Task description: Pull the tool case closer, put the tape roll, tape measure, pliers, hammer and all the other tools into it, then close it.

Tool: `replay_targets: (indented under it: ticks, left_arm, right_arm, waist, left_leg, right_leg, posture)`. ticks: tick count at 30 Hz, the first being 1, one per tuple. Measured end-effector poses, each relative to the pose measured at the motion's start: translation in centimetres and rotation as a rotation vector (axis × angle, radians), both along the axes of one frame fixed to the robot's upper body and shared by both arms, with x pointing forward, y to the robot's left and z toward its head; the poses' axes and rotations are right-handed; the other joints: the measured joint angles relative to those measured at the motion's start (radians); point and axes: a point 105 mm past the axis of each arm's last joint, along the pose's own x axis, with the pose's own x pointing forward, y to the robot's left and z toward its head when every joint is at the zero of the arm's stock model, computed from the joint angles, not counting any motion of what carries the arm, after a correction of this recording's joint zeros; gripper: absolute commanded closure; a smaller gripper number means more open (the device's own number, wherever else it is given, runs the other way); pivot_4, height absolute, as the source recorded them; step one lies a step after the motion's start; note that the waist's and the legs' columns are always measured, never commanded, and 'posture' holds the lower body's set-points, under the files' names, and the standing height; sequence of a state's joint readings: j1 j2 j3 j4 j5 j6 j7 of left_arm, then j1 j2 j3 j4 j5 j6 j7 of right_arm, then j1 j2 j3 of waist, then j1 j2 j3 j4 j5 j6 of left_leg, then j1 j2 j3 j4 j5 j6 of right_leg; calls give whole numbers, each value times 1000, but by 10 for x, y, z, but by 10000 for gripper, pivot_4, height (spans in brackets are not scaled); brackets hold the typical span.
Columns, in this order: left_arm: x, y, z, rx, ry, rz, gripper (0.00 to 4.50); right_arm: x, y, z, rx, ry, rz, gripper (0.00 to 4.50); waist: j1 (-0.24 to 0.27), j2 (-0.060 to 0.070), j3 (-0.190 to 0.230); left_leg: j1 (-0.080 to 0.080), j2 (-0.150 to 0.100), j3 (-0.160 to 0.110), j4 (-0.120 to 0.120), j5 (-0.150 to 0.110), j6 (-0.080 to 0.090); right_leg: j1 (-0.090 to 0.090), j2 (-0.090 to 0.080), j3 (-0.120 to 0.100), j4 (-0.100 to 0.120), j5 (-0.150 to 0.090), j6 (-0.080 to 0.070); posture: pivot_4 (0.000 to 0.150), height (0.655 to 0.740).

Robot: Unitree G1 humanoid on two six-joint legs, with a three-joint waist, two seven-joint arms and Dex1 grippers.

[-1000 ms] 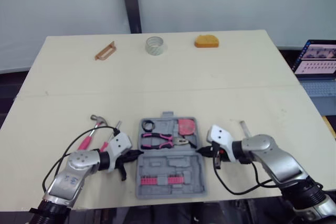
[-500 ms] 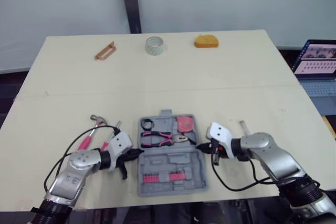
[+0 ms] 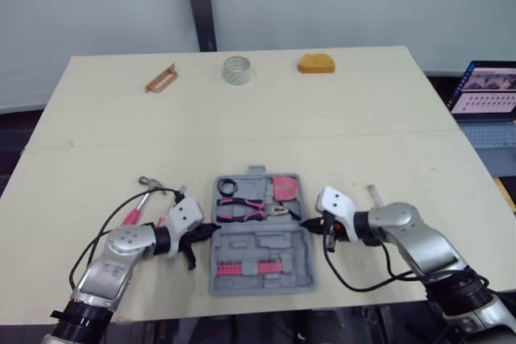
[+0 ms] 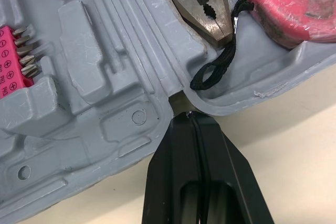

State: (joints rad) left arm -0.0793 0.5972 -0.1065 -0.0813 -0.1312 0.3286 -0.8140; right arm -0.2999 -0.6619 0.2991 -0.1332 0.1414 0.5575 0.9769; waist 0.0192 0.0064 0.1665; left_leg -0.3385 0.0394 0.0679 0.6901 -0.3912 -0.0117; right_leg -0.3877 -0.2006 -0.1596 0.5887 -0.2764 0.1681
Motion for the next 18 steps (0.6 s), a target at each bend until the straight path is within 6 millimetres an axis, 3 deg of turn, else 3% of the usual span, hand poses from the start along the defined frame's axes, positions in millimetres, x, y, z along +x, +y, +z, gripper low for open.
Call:
replay_targets:
  ticks: [18]
  left_arm:
    - [2, -1, -1, -12, -3, 3, 45000]
  right_arm:
    - [3, -1, -1, 1, -6, -6, 44646]
  waist:
    - [1, 0, 0]
  left_leg:
    - [0, 0, 0, 0, 0, 0]
  right_leg:
    - [0, 0, 0, 0, 0, 0]
  posture:
    - [1500, 7400]
